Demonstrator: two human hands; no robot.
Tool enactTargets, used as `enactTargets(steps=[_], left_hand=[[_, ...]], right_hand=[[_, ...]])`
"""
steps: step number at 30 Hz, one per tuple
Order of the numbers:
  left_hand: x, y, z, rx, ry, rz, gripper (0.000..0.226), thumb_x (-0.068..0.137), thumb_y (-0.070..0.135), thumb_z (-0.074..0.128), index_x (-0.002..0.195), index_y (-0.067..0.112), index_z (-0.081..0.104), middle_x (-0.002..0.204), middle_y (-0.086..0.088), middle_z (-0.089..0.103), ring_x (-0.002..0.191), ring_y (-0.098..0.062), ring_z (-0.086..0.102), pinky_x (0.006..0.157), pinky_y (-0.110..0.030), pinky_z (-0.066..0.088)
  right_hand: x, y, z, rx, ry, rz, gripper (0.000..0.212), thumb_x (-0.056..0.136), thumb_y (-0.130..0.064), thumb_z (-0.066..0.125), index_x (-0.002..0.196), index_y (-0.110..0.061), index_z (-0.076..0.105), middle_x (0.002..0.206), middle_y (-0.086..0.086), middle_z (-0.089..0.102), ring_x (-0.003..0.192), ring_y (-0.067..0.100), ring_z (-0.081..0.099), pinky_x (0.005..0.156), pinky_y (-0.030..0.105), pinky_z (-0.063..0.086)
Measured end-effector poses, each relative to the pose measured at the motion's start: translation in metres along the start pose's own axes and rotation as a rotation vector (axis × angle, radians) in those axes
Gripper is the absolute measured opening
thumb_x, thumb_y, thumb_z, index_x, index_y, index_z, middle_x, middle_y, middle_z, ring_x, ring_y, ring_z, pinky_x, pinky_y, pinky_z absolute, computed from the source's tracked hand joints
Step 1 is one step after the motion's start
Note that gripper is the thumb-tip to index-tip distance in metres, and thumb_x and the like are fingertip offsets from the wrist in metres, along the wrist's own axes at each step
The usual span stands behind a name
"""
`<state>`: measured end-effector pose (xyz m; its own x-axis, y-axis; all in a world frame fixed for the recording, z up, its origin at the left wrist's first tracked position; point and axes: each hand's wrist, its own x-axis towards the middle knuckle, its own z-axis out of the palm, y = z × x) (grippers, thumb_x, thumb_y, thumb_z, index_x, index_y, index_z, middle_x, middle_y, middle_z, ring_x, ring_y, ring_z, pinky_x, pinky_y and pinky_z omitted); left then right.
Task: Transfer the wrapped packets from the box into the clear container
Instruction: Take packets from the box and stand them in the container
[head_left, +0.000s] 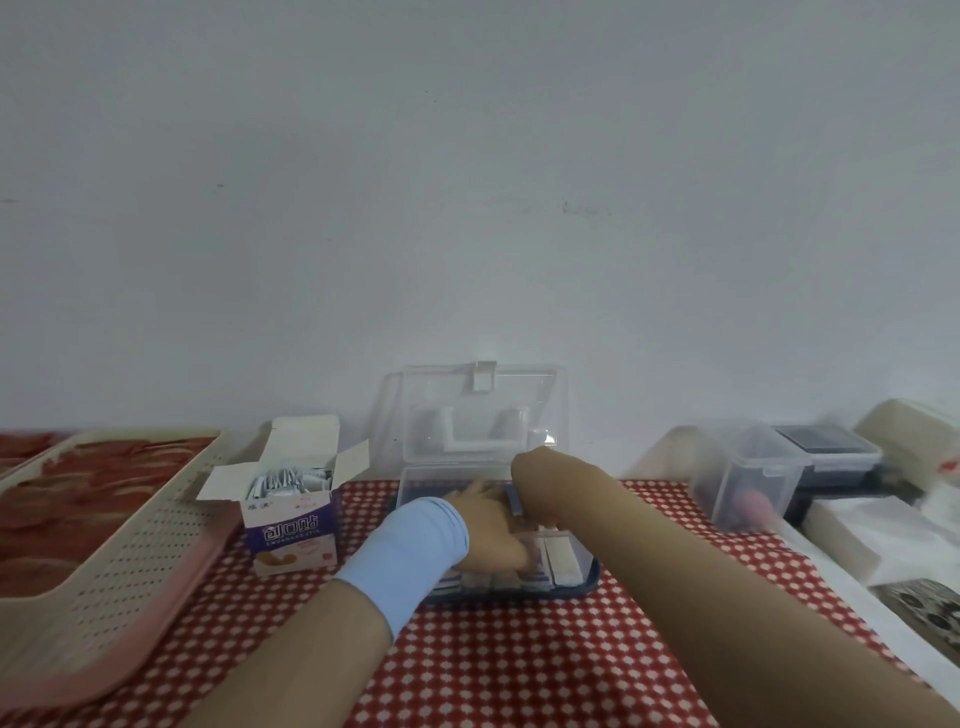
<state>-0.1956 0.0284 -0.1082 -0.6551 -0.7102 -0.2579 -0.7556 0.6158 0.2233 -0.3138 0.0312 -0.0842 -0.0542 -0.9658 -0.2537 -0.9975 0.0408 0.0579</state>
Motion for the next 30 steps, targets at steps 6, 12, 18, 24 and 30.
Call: enactTargets(steps=[6,12,18,24,30], left_hand=[[0.003,-0.006,0.004,-0.037,-0.025,-0.014,0.066,0.075,0.055,0.054,0.138,0.037,0.048,0.15,0.005,0.04,0.135,-0.023,0.035,0.109,-0.051,0.037],[-0.001,-0.004,0.003,-0.046,-0.007,0.063,0.046,0.073,0.054,0.055,0.115,0.037,0.063,0.133,0.005,0.053,0.118,-0.023,0.048,0.103,-0.046,0.044],[-0.03,-0.018,-0.032,-0.11,0.134,0.093,0.04,0.073,0.058,0.052,0.105,0.038,0.066,0.121,-0.004,0.055,0.117,-0.026,0.054,0.102,-0.049,0.045],[-0.086,-0.084,-0.066,-0.225,0.5,-0.038,0.025,0.096,0.023,0.056,0.117,0.031,0.066,0.119,0.011,0.058,0.109,-0.007,0.054,0.09,-0.022,0.039],[-0.112,-0.156,-0.046,-0.19,0.659,-0.281,0.028,0.091,0.032,0.066,0.118,0.034,0.061,0.115,0.008,0.054,0.118,-0.019,0.051,0.096,-0.032,0.042]], right_hand=[[0.002,-0.003,0.002,-0.09,-0.059,-0.014,0.026,0.097,-0.012,0.06,0.121,-0.001,0.062,0.08,0.006,0.052,0.085,0.022,0.055,0.089,0.032,0.051],[0.001,0.001,-0.009,0.03,-0.069,0.044,0.013,0.097,-0.011,0.058,0.104,-0.001,0.063,0.072,0.007,0.058,0.057,0.017,0.055,0.068,0.028,0.053],[-0.019,0.011,-0.053,0.24,0.073,-0.039,0.019,0.097,-0.01,0.056,0.099,0.001,0.071,0.08,0.011,0.076,0.047,0.016,0.062,0.046,0.022,0.049],[-0.035,-0.028,-0.074,0.454,0.319,-0.222,0.023,0.096,-0.014,0.055,0.107,-0.014,0.075,0.101,0.004,0.075,0.079,0.02,0.074,0.059,0.027,0.059],[-0.024,-0.095,-0.062,0.478,0.393,-0.377,0.025,0.099,-0.02,0.056,0.112,-0.023,0.076,0.12,-0.006,0.071,0.11,0.013,0.063,0.099,0.031,0.05]])
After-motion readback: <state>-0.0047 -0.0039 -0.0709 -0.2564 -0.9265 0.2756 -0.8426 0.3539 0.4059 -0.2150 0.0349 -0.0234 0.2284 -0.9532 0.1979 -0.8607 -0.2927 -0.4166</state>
